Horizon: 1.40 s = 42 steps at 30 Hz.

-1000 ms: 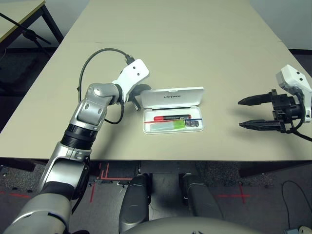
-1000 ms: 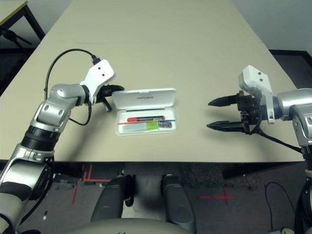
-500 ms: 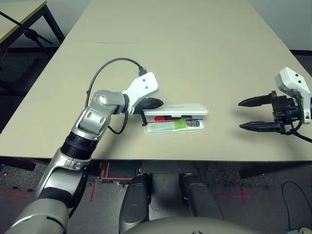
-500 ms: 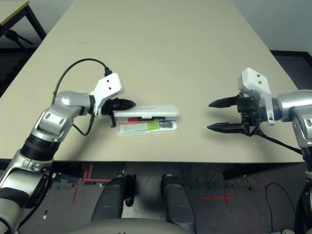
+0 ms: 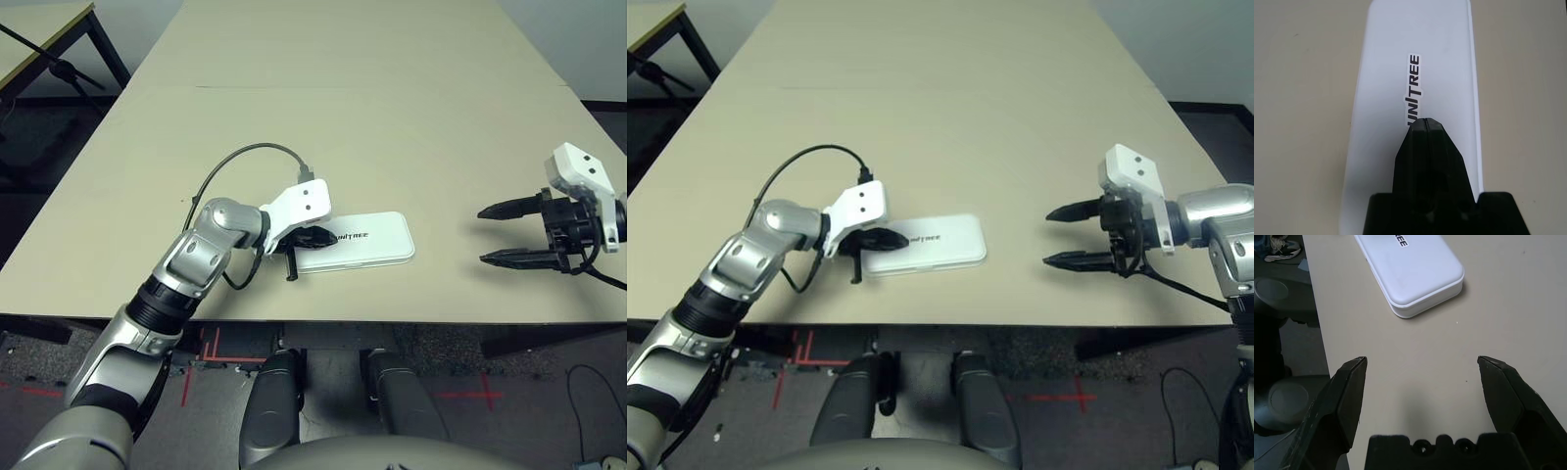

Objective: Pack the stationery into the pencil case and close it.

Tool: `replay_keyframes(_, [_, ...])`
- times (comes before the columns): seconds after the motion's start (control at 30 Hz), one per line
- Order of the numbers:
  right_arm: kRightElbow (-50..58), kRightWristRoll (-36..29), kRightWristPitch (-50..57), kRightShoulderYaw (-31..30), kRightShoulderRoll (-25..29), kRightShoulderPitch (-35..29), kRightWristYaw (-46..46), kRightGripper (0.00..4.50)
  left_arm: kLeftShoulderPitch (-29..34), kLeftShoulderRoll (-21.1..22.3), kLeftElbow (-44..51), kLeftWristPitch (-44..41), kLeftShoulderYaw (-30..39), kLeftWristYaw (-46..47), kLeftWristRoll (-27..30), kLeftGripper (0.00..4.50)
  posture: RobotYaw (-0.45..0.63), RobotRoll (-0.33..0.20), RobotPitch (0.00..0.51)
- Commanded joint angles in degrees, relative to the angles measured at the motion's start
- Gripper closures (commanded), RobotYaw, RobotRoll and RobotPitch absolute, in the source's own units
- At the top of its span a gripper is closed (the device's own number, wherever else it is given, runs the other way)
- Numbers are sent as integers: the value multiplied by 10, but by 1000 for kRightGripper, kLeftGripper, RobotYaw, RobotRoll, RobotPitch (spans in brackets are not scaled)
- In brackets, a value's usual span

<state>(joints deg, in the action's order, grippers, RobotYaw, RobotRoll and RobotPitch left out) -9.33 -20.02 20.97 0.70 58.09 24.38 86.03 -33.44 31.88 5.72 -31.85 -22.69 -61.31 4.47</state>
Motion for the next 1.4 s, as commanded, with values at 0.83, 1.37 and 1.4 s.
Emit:
replay_keyframes(0.83, [-82, -27, -17, 96, -139, 50, -214, 0, 77, -83, 9, 67, 248, 175, 111, 1131, 14, 0, 159])
replay_keyframes(1.37, [-390, 85, -204, 157, -220, 171, -636, 0, -5, -38, -368, 333, 459, 425, 83, 37, 17, 0, 167])
replay_keyframes(1.4, [-405, 87, -215, 159, -219, 175, -650, 0, -11, -34, -393, 352, 462, 433, 82, 37, 15, 0, 169])
